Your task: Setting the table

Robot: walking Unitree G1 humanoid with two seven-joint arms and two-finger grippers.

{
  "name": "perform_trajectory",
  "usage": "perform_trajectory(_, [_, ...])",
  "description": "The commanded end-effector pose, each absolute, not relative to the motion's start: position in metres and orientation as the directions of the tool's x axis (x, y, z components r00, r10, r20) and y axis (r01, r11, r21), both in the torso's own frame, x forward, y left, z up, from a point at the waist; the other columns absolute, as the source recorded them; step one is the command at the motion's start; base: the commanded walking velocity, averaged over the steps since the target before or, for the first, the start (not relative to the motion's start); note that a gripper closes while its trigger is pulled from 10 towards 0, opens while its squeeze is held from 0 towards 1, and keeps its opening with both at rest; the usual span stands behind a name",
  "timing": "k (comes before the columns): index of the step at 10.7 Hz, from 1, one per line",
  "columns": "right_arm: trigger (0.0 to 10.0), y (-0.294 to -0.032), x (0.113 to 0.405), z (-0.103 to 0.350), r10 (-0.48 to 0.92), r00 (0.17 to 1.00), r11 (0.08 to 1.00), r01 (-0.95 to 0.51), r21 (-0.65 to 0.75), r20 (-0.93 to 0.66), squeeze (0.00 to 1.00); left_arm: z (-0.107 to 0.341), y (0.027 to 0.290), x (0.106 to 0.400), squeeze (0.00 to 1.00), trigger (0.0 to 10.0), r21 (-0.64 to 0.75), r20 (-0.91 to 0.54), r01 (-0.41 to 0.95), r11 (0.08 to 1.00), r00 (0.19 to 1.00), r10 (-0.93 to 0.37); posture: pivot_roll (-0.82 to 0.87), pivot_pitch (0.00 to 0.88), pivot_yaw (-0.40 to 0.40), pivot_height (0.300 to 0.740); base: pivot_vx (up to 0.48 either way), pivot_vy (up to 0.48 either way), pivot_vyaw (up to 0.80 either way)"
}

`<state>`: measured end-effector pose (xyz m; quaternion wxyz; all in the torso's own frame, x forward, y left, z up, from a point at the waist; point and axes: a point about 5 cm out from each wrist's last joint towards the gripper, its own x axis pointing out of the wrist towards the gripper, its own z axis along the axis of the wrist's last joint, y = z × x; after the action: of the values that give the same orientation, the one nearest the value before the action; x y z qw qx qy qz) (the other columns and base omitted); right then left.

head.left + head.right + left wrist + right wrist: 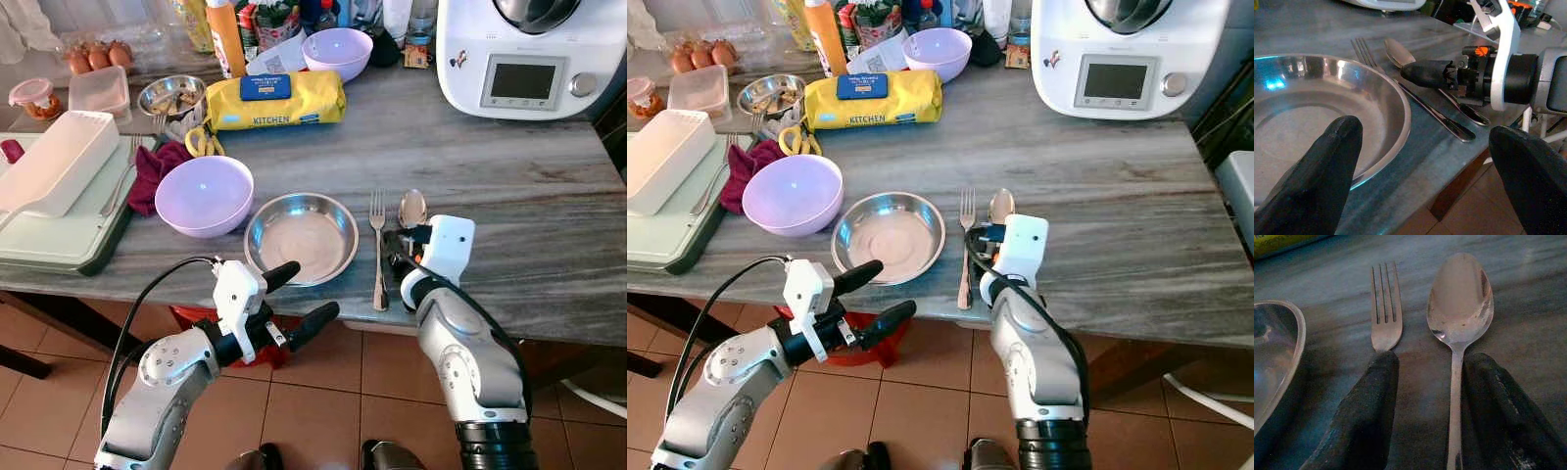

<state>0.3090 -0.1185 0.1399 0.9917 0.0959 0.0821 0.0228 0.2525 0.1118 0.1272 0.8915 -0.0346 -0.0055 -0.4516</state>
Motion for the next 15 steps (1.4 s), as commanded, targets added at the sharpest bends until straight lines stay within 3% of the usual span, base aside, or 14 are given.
perform_trajectory(1, [10.0, -0.121, 0.304, 0.127, 0.054, 0.974, 0.984, -0.014, 0.178, -0.219, 1.0, 0.123, 0.113, 0.251, 0.0, 10.0, -0.053, 0.024, 0.803, 0.593, 0.595, -0.804, -0.15, 0.193, 0.085, 0.74, 0.0, 0.0, 0.0])
perform_trajectory(3, [10.0, -0.122, 0.302, 0.13, 0.04, 0.979, 0.989, -0.01, 0.146, -0.201, 1.0, 0.122, 0.113, 0.251, 0.0, 10.0, -0.052, 0.024, 0.803, 0.594, 0.596, -0.803, -0.15, 0.193, 0.086, 0.74, 0.0, 0.0, 0.0])
perform_trajectory(11, [10.0, -0.125, 0.298, 0.186, -0.007, 0.987, 0.999, -0.001, 0.052, 0.161, 1.0, 0.133, 0.11, 0.25, 0.0, 10.0, -0.045, 0.046, 0.811, 0.584, 0.585, -0.81, -0.16, 0.186, 0.077, 0.74, 0.0, 0.0, 0.0])
perform_trajectory(15, [10.0, -0.146, 0.294, 0.183, -0.092, 0.983, 0.994, 0.08, 0.077, 0.157, 1.0, 0.133, 0.112, 0.246, 0.0, 10.0, -0.056, 0.045, 0.823, 0.566, 0.568, -0.822, -0.16, 0.181, 0.068, 0.74, 0.0, 0.0, 0.0])
